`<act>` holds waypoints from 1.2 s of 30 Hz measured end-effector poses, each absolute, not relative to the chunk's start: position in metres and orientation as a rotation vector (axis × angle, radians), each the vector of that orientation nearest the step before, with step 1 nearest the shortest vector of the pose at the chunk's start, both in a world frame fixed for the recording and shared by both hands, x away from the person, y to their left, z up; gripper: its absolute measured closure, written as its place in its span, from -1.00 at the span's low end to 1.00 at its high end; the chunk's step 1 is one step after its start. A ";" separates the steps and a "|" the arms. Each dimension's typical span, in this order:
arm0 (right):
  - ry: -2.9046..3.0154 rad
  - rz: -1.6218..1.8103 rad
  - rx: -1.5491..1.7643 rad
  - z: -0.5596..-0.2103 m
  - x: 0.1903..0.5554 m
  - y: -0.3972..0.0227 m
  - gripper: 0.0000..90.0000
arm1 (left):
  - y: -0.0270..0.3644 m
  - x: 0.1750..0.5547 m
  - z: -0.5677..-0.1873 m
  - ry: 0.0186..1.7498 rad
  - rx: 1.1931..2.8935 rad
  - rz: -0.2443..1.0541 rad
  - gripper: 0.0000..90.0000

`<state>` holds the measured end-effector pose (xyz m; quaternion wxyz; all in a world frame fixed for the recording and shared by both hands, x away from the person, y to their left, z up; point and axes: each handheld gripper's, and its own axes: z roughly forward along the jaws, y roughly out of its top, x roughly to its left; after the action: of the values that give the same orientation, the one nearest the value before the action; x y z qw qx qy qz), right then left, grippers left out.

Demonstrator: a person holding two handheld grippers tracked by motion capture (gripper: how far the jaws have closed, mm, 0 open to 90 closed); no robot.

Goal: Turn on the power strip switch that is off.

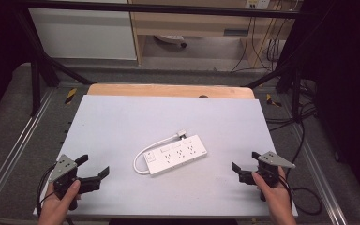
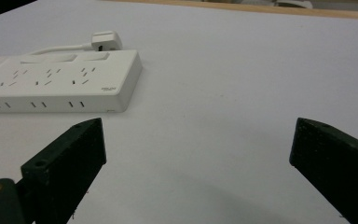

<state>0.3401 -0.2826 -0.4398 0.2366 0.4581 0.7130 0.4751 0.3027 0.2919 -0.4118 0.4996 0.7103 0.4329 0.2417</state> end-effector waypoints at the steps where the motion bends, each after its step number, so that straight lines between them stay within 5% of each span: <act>1: 1.958 1.296 1.257 -0.440 0.340 -0.283 -0.91 | 0.291 0.303 -0.412 1.044 1.723 0.585 -0.88; 36: 2.000 1.282 1.243 -0.429 0.339 -0.279 -0.94 | 0.289 0.303 -0.413 1.035 1.746 0.574 -0.88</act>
<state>0.3394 -0.2788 -0.4287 0.2282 0.4515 0.7262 0.4654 0.3030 0.2893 -0.4130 0.4936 0.7198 0.4268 0.2368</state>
